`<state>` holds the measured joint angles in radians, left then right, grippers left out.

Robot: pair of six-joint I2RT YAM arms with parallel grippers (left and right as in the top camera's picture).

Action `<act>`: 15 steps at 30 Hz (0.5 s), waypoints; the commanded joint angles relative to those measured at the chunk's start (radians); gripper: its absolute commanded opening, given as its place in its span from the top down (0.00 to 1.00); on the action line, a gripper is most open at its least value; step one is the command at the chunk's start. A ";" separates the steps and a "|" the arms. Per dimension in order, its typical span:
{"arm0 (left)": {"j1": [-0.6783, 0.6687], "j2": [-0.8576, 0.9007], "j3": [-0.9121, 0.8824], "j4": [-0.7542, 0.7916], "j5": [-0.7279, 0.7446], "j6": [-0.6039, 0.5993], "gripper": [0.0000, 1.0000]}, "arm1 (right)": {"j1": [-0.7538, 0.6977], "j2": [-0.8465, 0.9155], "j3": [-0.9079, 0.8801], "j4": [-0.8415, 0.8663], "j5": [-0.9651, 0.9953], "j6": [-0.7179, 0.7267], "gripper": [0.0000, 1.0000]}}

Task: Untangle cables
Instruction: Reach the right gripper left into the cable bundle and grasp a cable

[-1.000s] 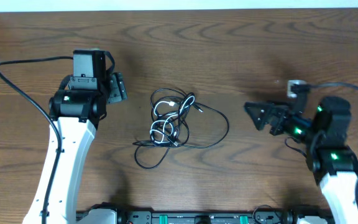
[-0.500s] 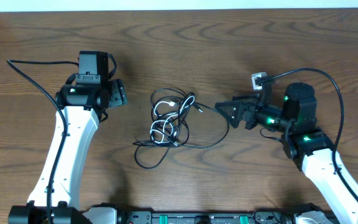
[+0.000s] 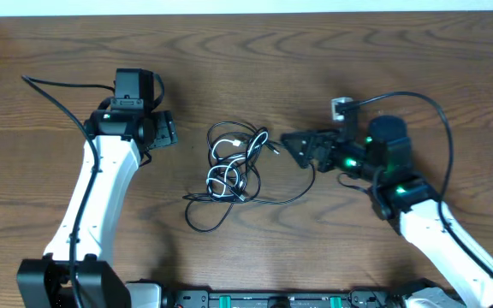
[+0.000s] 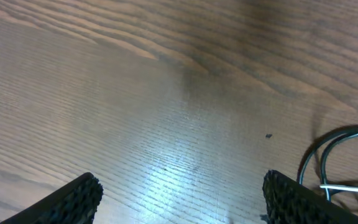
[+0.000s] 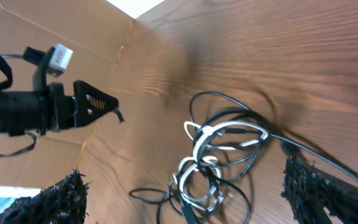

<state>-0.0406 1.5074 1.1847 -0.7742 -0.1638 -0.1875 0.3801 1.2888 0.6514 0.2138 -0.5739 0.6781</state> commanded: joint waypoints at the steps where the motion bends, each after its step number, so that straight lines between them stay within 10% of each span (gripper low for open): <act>1: 0.006 0.009 -0.002 0.003 -0.013 -0.010 0.16 | 0.061 0.070 0.019 0.049 0.084 0.114 0.01; 15: 0.018 0.009 -0.002 0.009 -0.013 -0.010 0.16 | 0.221 0.421 0.020 0.407 0.122 0.325 0.01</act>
<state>-0.0277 1.5131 1.1847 -0.7620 -0.1638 -0.1875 0.5762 1.6760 0.6594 0.5884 -0.4622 0.9539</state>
